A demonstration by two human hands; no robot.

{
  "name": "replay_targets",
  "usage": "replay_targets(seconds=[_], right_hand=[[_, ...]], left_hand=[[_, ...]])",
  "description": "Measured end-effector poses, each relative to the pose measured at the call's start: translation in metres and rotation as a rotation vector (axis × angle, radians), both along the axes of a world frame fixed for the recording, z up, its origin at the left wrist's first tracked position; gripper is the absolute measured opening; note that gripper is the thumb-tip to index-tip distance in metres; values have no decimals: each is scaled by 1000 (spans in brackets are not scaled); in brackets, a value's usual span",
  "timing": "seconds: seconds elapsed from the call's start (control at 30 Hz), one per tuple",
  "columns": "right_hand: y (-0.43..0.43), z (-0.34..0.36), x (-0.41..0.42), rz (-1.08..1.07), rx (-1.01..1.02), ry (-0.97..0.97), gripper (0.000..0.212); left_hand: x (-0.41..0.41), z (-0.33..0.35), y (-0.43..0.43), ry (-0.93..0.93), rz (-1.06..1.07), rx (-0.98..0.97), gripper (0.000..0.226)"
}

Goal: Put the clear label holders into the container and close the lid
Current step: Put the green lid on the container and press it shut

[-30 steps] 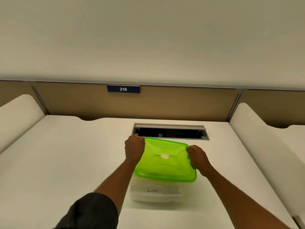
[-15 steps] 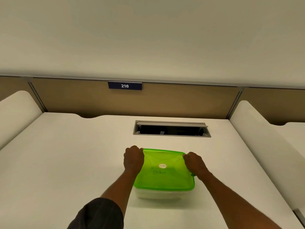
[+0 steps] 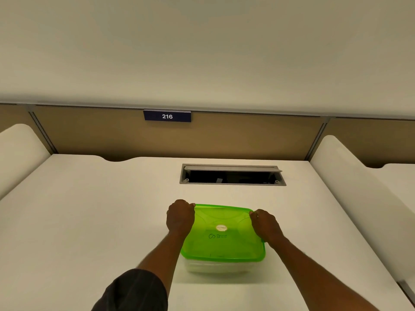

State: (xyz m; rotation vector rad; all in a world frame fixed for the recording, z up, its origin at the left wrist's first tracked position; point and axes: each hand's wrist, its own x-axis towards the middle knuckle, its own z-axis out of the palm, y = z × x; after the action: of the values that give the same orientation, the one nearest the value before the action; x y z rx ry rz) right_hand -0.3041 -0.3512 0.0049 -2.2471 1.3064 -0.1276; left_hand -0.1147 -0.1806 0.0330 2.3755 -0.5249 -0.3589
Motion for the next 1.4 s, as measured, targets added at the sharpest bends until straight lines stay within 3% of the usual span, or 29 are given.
replay_targets(seconds=[0.5,0.67,1.07,1.23,1.4], right_hand=[[6,0,-8,72,41,-102,32],[8,-2,-7,80,44,-102,32],[14,-5,-17,85,53,-279,29],[17,-7,-19,57,57,-323,27],[21,-8,-19,-27,54,-290,29]], left_hand=[[17,-11,10,241,162,-181,25],[11,-25,15,315,153,35,57],[6,-33,12,290,155,-24,50],[-8,-37,15,243,187,132,69],[-13,-44,17,226,205,56,70]])
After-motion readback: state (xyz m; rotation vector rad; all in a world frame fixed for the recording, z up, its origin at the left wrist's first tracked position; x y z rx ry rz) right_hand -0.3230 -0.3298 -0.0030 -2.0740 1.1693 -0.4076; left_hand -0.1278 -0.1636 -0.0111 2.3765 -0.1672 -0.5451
